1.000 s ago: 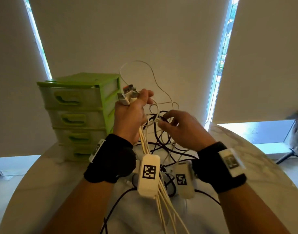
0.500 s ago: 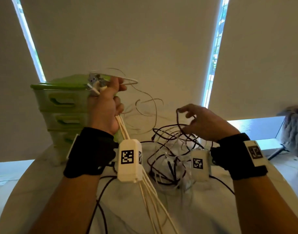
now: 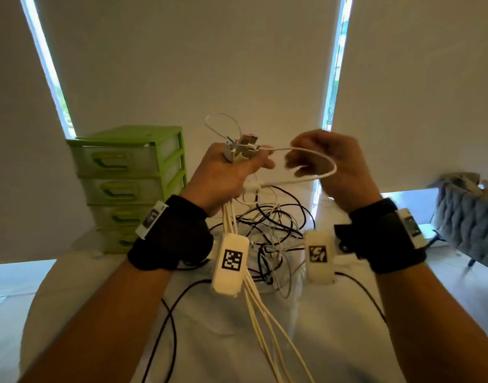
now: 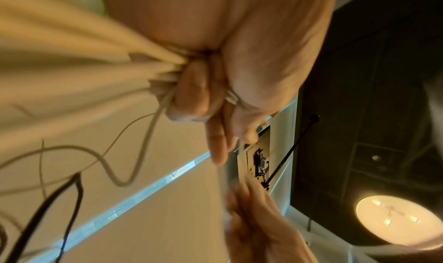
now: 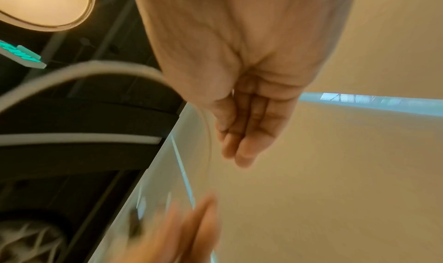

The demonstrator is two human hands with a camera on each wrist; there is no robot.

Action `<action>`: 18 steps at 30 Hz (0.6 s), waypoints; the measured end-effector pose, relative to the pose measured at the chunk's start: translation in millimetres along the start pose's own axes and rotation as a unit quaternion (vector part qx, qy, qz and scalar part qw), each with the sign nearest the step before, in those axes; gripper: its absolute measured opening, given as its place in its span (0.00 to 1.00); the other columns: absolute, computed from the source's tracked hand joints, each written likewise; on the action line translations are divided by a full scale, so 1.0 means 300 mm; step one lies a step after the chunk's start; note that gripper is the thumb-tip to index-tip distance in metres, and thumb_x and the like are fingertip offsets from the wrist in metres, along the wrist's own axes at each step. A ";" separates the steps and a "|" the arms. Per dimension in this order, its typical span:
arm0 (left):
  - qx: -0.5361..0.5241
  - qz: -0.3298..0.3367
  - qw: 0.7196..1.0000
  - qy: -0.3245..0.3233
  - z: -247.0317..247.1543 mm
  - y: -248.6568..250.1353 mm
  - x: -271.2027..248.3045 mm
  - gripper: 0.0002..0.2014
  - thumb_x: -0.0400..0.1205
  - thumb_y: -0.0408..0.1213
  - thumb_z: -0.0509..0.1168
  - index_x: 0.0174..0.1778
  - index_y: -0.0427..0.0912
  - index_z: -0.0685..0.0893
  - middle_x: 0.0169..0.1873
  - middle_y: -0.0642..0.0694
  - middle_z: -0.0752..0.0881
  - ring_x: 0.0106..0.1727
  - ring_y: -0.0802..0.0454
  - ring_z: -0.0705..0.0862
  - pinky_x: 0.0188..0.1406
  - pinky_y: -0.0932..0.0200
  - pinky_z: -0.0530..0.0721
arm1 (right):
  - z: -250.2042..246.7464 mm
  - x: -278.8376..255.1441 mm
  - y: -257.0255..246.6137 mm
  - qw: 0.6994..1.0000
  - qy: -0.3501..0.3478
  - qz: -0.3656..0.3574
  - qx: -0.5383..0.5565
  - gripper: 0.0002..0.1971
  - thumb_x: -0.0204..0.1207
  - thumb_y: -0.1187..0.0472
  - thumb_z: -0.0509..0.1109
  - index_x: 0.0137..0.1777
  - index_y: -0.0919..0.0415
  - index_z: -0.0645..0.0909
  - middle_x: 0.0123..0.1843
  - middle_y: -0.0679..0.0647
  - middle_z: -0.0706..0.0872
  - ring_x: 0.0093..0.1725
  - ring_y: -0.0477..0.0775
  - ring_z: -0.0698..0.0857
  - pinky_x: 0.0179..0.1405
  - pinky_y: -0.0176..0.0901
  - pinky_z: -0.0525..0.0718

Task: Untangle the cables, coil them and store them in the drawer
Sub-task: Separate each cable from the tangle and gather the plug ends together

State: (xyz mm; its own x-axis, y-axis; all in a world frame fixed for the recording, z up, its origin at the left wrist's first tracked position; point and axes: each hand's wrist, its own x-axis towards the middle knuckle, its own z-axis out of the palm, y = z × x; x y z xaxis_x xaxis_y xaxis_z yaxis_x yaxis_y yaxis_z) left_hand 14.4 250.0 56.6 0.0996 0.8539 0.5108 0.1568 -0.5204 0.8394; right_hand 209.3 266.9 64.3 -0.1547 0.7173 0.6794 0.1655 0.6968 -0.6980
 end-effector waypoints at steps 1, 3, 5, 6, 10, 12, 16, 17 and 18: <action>0.013 -0.001 1.000 0.008 -0.009 0.017 -0.004 0.09 0.84 0.38 0.65 0.44 0.42 0.91 0.35 0.54 0.89 0.19 0.60 0.66 0.15 0.66 0.63 | -0.054 0.006 -0.010 0.998 0.048 0.014 0.026 0.09 0.84 0.65 0.62 0.46 0.57 0.83 0.35 0.50 0.90 0.37 0.52 0.90 0.34 0.39 0.84; -0.005 -0.022 1.000 0.013 -0.027 0.042 -0.015 0.09 0.85 0.36 0.64 0.46 0.42 0.90 0.34 0.50 0.88 0.19 0.60 0.65 0.15 0.67 0.62 | -0.154 0.009 -0.040 0.996 0.079 0.035 0.029 0.09 0.85 0.63 0.62 0.46 0.55 0.82 0.35 0.48 0.89 0.37 0.50 0.89 0.32 0.38 0.82; -0.030 -0.031 0.999 -0.013 -0.033 0.077 -0.030 0.10 0.85 0.35 0.62 0.46 0.46 0.89 0.30 0.48 0.85 0.20 0.61 0.65 0.16 0.67 0.61 | -0.196 0.000 -0.071 0.997 0.008 0.072 -0.017 0.06 0.84 0.60 0.64 0.55 0.53 0.82 0.44 0.50 0.90 0.43 0.51 0.89 0.37 0.41 0.83; -0.032 -0.029 0.999 -0.029 -0.030 0.103 -0.036 0.10 0.85 0.35 0.62 0.46 0.47 0.89 0.29 0.48 0.84 0.20 0.61 0.65 0.17 0.67 0.61 | -0.186 -0.004 -0.083 0.992 -0.045 0.097 -0.061 0.11 0.82 0.59 0.67 0.62 0.52 0.79 0.51 0.51 0.88 0.47 0.52 0.89 0.40 0.44 0.85; -0.053 -0.014 0.994 -0.095 -0.020 0.220 -0.053 0.11 0.85 0.37 0.61 0.43 0.42 0.88 0.24 0.47 0.80 0.21 0.58 0.68 0.17 0.66 0.61 | -0.021 0.004 -0.051 0.945 -0.194 0.155 -0.214 0.43 0.73 0.54 0.76 0.82 0.45 0.54 0.70 0.53 0.74 0.63 0.59 0.82 0.58 0.55 0.85; -0.054 -0.012 0.991 -0.122 -0.032 0.251 -0.061 0.11 0.85 0.38 0.61 0.42 0.40 0.86 0.23 0.47 0.78 0.19 0.58 0.67 0.15 0.66 0.62 | 0.078 0.027 -0.013 0.930 -0.212 0.165 -0.250 0.46 0.73 0.45 0.75 0.84 0.49 0.51 0.75 0.58 0.73 0.68 0.60 0.79 0.65 0.58 0.82; -0.015 -0.009 0.989 -0.145 -0.067 0.273 -0.092 0.10 0.84 0.37 0.63 0.39 0.41 0.86 0.21 0.49 0.74 0.21 0.56 0.66 0.16 0.66 0.63 | 0.229 0.049 0.055 0.918 -0.253 0.233 -0.196 0.29 0.77 0.43 0.69 0.73 0.52 0.65 0.50 0.56 0.84 0.39 0.50 0.85 0.31 0.40 0.84; 0.005 -0.013 0.989 -0.150 -0.076 0.274 -0.098 0.10 0.84 0.36 0.63 0.38 0.41 0.86 0.20 0.49 0.74 0.21 0.56 0.66 0.16 0.65 0.63 | 0.243 0.053 0.070 0.919 -0.257 0.251 -0.162 0.21 0.80 0.47 0.67 0.67 0.58 0.71 0.44 0.56 0.85 0.34 0.50 0.84 0.27 0.39 0.83; 0.026 -0.022 0.988 -0.149 -0.093 0.269 -0.102 0.10 0.84 0.36 0.63 0.38 0.39 0.85 0.20 0.49 0.73 0.21 0.55 0.65 0.16 0.65 0.62 | 0.249 0.062 0.074 0.925 -0.249 0.257 -0.130 0.13 0.83 0.52 0.64 0.58 0.62 0.77 0.39 0.56 0.85 0.31 0.51 0.83 0.28 0.40 0.83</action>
State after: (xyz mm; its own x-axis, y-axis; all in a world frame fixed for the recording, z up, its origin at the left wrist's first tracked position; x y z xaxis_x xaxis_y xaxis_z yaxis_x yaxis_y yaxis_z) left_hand -3.3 182.1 113.9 0.3761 0.8403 0.3904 0.2174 -0.4896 0.8444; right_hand 137.4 296.0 44.5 -0.4084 0.9120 0.0391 0.5603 0.2843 -0.7780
